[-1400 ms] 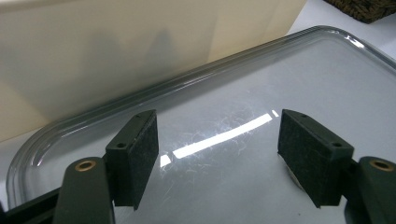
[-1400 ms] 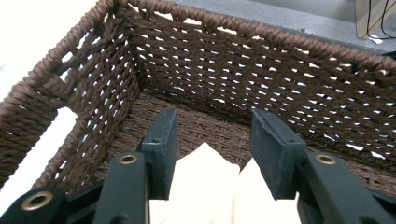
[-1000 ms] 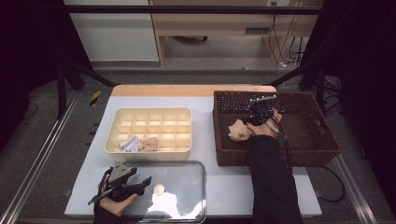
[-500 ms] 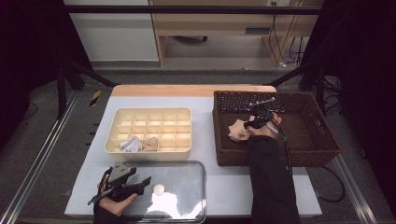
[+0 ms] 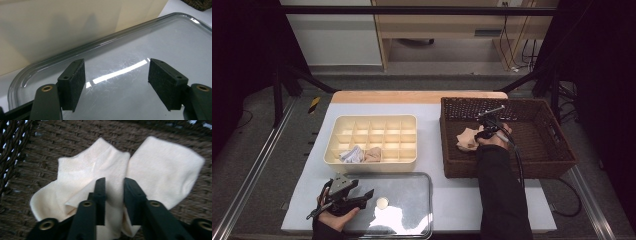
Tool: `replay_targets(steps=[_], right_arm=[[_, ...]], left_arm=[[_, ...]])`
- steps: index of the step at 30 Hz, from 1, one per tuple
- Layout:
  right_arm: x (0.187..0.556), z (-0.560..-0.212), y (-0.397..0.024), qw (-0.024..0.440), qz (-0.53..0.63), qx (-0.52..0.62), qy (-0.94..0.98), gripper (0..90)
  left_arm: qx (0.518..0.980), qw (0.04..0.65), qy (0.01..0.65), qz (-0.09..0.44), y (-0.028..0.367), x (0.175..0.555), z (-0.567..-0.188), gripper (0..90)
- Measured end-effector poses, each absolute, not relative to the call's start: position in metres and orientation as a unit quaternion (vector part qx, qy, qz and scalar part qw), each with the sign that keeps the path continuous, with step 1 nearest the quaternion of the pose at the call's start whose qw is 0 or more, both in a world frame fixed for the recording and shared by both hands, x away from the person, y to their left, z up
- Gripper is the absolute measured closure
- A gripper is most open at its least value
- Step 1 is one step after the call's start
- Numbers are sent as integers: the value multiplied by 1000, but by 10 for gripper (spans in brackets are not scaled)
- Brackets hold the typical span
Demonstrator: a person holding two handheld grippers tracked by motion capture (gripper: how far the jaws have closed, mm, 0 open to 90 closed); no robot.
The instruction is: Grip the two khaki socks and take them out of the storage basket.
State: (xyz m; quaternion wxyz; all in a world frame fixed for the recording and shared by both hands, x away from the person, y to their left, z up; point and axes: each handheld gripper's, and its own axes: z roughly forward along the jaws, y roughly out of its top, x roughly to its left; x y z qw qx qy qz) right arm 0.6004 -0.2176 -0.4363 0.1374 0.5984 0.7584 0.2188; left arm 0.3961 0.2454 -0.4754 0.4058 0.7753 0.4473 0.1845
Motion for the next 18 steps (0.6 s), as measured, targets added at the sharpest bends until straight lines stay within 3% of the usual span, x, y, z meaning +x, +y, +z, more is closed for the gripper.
replay_targets(steps=[5, 18], right_arm=[[600, -436, -218, 127, 215, 602, 758, 853], [589, -406, -221, 153, 286, 594, 736, 864]], left_arm=[[776, 405, 447, 184, 245, 396, -476, 295], [775, 405, 449, 182, 245, 396, -476, 295]])
